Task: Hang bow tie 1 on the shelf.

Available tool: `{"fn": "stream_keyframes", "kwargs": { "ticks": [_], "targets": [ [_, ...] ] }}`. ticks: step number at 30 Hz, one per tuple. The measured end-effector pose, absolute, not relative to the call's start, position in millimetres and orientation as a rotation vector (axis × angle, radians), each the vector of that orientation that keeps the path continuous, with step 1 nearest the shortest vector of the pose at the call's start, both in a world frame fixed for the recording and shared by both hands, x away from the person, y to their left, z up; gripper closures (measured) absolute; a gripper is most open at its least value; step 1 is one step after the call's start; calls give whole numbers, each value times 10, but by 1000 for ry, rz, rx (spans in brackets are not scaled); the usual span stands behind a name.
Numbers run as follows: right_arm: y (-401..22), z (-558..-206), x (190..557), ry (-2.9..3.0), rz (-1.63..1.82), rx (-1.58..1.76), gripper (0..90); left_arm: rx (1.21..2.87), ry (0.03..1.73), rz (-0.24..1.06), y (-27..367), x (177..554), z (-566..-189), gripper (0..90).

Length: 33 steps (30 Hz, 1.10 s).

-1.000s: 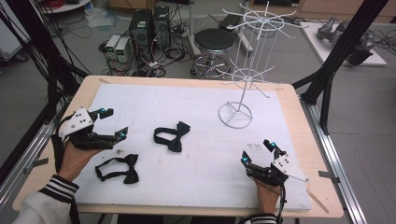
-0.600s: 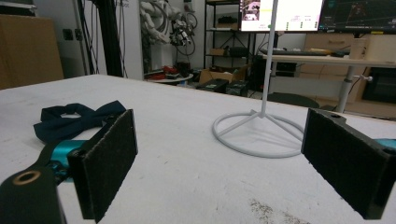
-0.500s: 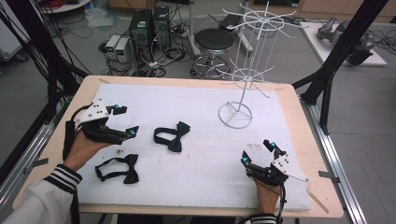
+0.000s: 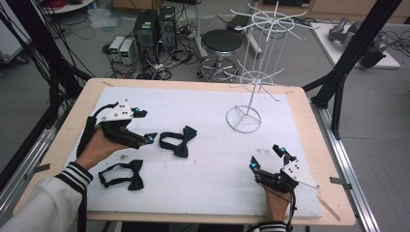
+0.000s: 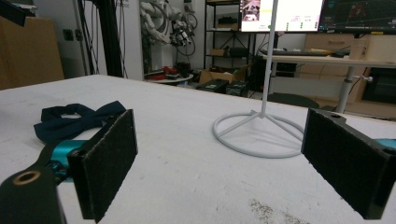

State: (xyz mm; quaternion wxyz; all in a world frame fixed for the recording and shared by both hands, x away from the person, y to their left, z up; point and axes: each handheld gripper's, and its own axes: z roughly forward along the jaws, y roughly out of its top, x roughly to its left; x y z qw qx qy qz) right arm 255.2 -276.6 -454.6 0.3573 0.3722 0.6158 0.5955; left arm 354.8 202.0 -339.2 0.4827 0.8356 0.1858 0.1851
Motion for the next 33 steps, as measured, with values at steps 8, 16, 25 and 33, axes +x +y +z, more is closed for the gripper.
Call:
{"fn": "stream_keyframes", "kwargs": {
  "ticks": [8,16,25,33],
  "targets": [
    [-2767,-4546,2552,1589,1537,959,100,2119,431,397,1853,3630,-3441,150],
    [-2767,-4546,2552,1590,1536,959,100,2159,436,369,1676,3684,-3495,149],
    [-2767,-4547,2552,1589,1537,961,100,2243,454,336,1514,3736,-3584,150],
    [-2768,-4547,2552,1589,1538,961,100,2290,470,282,1353,3748,-3703,149]
  ]
}}
